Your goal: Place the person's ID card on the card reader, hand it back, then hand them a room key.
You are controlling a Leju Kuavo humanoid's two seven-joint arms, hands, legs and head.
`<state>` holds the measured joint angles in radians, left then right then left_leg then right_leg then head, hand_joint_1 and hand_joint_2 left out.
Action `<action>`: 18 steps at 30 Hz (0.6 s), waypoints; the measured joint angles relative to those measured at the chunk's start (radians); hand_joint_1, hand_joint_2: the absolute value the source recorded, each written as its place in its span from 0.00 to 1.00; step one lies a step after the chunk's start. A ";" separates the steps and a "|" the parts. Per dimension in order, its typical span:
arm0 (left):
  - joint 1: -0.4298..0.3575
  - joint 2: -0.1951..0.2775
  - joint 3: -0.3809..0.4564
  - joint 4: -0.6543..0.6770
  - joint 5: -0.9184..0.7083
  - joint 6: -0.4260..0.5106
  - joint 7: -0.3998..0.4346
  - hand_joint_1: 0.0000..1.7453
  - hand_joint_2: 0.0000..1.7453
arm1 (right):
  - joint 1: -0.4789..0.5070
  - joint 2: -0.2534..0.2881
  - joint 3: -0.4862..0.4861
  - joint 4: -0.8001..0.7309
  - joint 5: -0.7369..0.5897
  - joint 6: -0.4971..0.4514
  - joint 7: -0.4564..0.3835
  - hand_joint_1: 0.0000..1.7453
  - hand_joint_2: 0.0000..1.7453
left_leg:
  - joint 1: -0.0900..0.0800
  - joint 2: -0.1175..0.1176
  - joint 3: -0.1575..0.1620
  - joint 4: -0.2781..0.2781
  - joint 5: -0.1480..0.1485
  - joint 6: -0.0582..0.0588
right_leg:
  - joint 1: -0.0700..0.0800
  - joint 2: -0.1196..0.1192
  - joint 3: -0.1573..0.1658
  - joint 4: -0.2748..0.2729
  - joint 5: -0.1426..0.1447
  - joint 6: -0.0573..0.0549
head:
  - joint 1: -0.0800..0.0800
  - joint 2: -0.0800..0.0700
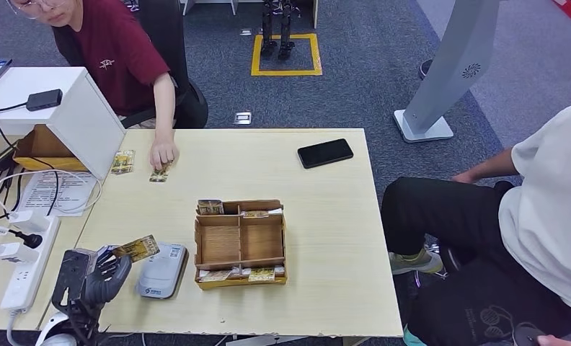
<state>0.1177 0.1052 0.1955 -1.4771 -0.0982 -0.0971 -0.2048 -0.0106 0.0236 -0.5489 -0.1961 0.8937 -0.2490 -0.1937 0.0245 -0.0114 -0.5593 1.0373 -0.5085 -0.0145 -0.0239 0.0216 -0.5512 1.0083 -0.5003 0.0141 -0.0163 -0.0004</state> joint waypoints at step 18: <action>-0.001 0.013 0.001 0.000 -0.071 0.039 0.017 1.00 1.00 | -0.001 0.003 -0.007 0.000 0.015 -0.001 0.006 0.00 1.00 | 0.000 0.000 0.000 0.000 0.000 0.000 | 0.000 0.000 0.000 0.000 0.000 0.000 | 0.000 0.000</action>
<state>0.1163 0.1182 0.1961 -1.4771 -0.1693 -0.0580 -0.1882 -0.0114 0.0261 -0.5561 -0.1961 0.9087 -0.2497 -0.1879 0.0245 -0.0113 -0.5593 1.0373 -0.5085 -0.0145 -0.0239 0.0217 -0.5512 1.0083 -0.5003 0.0141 -0.0163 -0.0004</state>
